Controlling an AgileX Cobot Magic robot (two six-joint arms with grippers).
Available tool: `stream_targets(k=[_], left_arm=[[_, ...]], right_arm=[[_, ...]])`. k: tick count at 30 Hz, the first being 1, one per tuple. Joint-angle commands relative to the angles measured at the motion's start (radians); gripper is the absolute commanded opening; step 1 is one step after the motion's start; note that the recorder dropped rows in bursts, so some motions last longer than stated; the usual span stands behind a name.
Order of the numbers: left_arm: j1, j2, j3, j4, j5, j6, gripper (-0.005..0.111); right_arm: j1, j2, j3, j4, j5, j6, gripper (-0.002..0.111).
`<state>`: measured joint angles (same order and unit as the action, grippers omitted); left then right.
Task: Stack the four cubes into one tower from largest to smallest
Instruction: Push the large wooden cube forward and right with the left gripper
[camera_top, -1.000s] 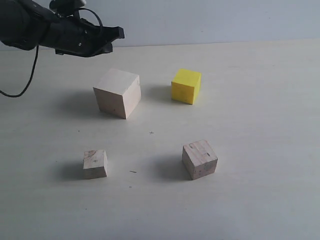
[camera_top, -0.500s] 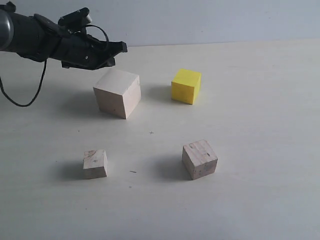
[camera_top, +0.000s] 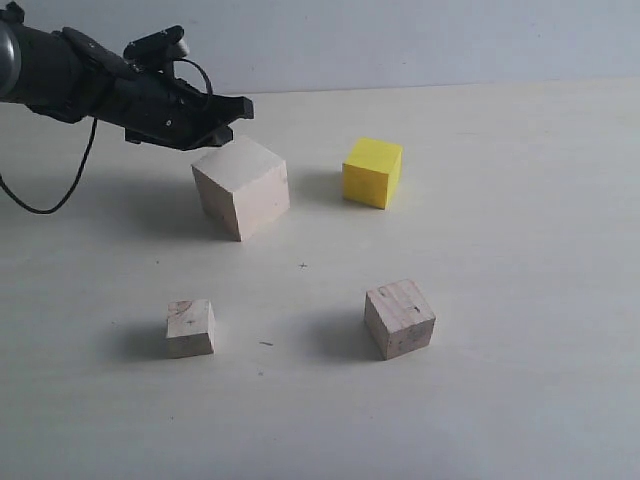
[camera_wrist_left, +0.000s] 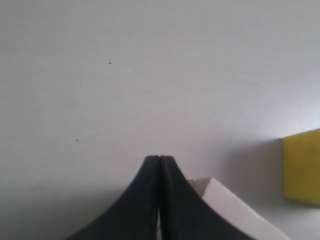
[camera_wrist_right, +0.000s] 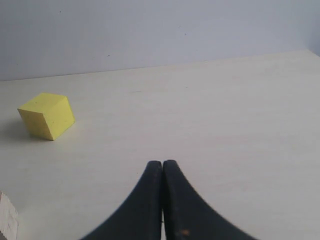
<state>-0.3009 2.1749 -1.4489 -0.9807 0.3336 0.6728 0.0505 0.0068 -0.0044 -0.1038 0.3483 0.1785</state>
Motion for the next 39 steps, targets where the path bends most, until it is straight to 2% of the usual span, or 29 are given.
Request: stream_targets(k=[1, 7, 12, 20, 22, 28, 31, 35, 39], left_arm=[[0.0, 0.001, -0.005, 0.025, 0.095, -0.001, 0.0], [-0.039, 0.001, 0.019, 0.075, 0.17, 0.007, 0.0], [-0.082, 0.001, 0.025, 0.075, 0.216, 0.087, 0.0], [-0.082, 0.0, 0.025, 0.073, 0.236, 0.058, 0.0], [-0.082, -0.009, 0.025, 0.061, 0.186, 0.053, 0.0], [-0.082, -0.014, 0.025, -0.063, 0.096, 0.215, 0.0], [-0.082, -0.014, 0.018, -0.197, 0.123, 0.364, 0.0], [-0.082, -0.005, -0.043, -0.2, 0.228, 0.389, 0.0], [-0.082, -0.001, -0.068, -0.183, 0.26, 0.373, 0.0]], right_arm=[[0.002, -0.007, 0.004, -0.002, -0.014, 0.006, 0.0], [0.002, -0.007, 0.004, -0.002, -0.014, 0.006, 0.0], [0.002, -0.007, 0.004, -0.002, -0.014, 0.006, 0.0], [0.002, -0.007, 0.004, -0.006, -0.014, 0.006, 0.0], [0.002, -0.007, 0.004, -0.006, -0.014, 0.006, 0.0], [0.002, -0.007, 0.004, -0.006, -0.014, 0.006, 0.0], [0.002, -0.007, 0.004, -0.006, -0.014, 0.006, 0.0], [0.002, -0.007, 0.004, -0.006, -0.014, 0.006, 0.0], [0.002, -0.007, 0.004, -0.006, -0.014, 0.006, 0.0]])
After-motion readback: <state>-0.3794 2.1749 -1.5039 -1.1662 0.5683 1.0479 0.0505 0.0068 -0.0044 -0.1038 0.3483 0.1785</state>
